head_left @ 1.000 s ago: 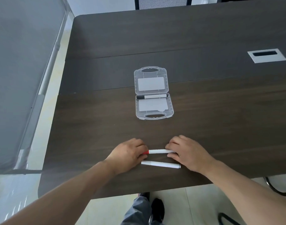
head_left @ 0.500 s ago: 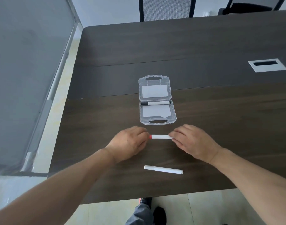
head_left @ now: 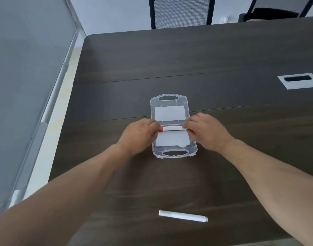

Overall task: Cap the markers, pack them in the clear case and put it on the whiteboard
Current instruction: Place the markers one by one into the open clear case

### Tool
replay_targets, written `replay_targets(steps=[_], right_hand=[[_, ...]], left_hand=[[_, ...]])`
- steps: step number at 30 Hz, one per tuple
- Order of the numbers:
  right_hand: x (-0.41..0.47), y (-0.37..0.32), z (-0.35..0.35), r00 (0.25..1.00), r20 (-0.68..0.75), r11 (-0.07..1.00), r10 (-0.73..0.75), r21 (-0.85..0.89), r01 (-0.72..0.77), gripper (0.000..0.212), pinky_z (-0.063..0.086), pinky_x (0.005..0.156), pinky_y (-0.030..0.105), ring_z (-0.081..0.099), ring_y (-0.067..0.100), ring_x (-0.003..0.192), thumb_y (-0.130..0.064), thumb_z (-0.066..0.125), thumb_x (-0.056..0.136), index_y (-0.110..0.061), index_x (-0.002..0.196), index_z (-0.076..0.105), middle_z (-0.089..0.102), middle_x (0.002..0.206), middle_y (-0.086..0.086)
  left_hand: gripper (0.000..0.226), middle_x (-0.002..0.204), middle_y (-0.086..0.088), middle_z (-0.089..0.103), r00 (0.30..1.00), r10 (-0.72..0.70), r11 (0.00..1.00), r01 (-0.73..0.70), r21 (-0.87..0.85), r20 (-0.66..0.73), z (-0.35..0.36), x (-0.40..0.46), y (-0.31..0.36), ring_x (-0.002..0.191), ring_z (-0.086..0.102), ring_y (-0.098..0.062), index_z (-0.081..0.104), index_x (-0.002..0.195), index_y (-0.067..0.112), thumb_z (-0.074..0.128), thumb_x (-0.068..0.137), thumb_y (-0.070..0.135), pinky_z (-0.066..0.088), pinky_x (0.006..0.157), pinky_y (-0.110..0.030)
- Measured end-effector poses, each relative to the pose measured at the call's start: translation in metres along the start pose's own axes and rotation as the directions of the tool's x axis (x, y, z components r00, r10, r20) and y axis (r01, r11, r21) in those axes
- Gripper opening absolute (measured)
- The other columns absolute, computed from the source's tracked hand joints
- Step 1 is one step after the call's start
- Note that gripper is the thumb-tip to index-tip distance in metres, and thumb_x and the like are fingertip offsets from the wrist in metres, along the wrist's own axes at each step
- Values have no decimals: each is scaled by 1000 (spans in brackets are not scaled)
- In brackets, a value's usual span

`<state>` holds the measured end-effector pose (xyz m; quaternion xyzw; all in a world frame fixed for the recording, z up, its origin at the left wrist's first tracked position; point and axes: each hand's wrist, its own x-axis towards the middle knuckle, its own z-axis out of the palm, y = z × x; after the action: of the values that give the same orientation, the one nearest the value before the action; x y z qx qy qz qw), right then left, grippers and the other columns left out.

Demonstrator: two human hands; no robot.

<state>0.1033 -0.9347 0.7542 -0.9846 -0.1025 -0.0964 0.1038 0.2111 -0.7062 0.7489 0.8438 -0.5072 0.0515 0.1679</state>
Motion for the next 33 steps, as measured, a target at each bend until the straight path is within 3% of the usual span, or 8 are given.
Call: replay_targets(steps=[7, 12, 16, 20, 25, 33], right_hand=[[10, 14, 27, 997, 63, 998, 37, 46, -40, 11, 51, 65, 39, 56, 27, 74, -8, 66, 81, -12, 92, 70, 69, 86, 4], [10, 15, 36, 996, 84, 997, 32, 62, -38, 13, 50, 65, 38, 57, 26, 75, -8, 67, 81, -11, 93, 70, 68, 86, 4], [10, 18, 36, 995, 101, 997, 22, 73, -30, 12, 50, 66, 37, 55, 24, 74, -8, 67, 81, -11, 92, 70, 67, 88, 3], [9, 19, 37, 992, 123, 995, 32, 92, -44, 11, 49, 66, 36, 54, 22, 74, -8, 67, 82, -11, 93, 70, 65, 90, 3], [11, 20, 35, 993, 119, 995, 27, 89, -38, 13, 49, 64, 36, 54, 22, 73, -6, 67, 82, -12, 93, 71, 65, 90, 4], [11, 21, 40, 994, 92, 994, 53, 94, -61, 13, 53, 58, 37, 54, 24, 72, -4, 69, 81, -9, 91, 73, 65, 89, 6]], left_hand=[[6, 82, -5, 67, 997, -16, 1000, 18, -23, 79, 22, 8, -17, 71, 58, -29, 64, 86, 11, 65, 84, 17, 52, 51, -37], [16, 85, -8, 66, 994, 10, 998, -3, -69, 104, 28, 6, -20, 75, 58, -30, 64, 88, 9, 55, 87, 22, 52, 56, -37], [10, 86, -7, 66, 991, 16, 996, -5, -87, 131, 30, 7, -23, 75, 58, -29, 65, 88, 9, 62, 86, 18, 53, 56, -37], [29, 85, -5, 65, 990, 26, 996, -13, -90, 139, 33, 7, -24, 74, 56, -26, 65, 85, 12, 43, 89, 30, 51, 55, -35], [33, 84, -4, 64, 989, 33, 996, -21, -84, 143, 38, 3, -25, 71, 54, -26, 65, 81, 12, 39, 88, 30, 51, 52, -35], [26, 87, -3, 64, 991, 37, 997, -28, -77, 127, 41, 2, -27, 73, 54, -25, 66, 78, 12, 45, 88, 24, 53, 54, -38]])
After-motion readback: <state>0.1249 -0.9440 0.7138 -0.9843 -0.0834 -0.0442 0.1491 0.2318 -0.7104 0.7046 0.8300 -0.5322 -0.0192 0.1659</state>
